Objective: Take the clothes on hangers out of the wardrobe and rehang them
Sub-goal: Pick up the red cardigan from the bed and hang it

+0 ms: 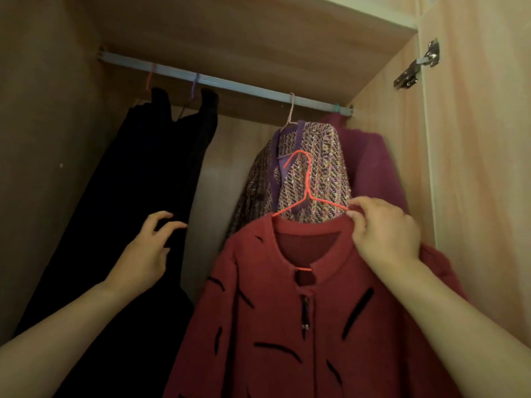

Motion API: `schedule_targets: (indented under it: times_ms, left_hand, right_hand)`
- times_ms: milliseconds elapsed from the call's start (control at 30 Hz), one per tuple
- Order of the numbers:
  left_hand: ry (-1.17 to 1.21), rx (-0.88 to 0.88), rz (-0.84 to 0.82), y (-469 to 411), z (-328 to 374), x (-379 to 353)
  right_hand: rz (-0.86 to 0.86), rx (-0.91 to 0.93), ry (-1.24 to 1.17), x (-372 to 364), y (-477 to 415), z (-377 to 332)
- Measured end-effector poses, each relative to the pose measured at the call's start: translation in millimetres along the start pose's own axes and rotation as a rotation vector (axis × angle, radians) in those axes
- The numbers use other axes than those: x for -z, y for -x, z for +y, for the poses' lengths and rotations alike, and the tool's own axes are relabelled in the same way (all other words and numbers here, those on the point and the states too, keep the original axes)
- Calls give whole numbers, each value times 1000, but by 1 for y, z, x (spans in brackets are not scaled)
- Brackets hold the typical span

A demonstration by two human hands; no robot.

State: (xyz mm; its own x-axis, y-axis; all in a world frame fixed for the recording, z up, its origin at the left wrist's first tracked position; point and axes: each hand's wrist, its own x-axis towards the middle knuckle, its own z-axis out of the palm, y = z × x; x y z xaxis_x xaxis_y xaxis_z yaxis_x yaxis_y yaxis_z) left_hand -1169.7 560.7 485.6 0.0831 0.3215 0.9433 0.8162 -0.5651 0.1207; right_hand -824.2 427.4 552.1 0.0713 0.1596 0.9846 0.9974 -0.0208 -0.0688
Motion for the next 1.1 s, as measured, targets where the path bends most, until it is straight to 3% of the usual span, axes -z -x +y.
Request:
schedule_targets:
  times_ms: [200,700,833,1000,1100]
  left_hand:
    - [-41,-55,5,-15,-23,20]
    - [-202,-161,391,-204,28,30]
    - [-66,-166,389,-239,33,35]
    - [-16,-345,541,-270,39,32]
    - [85,-389,528,-285,43,28]
  right_hand:
    - [8,-50,69,-18,-48,-20]
    - [146,29,161,-62,-153,-50]
    - [179,63,152,-78,-196,-51]
    - [224,57,124,-99,-242,-55]
    - [225,29,86,-117,-260,-58]
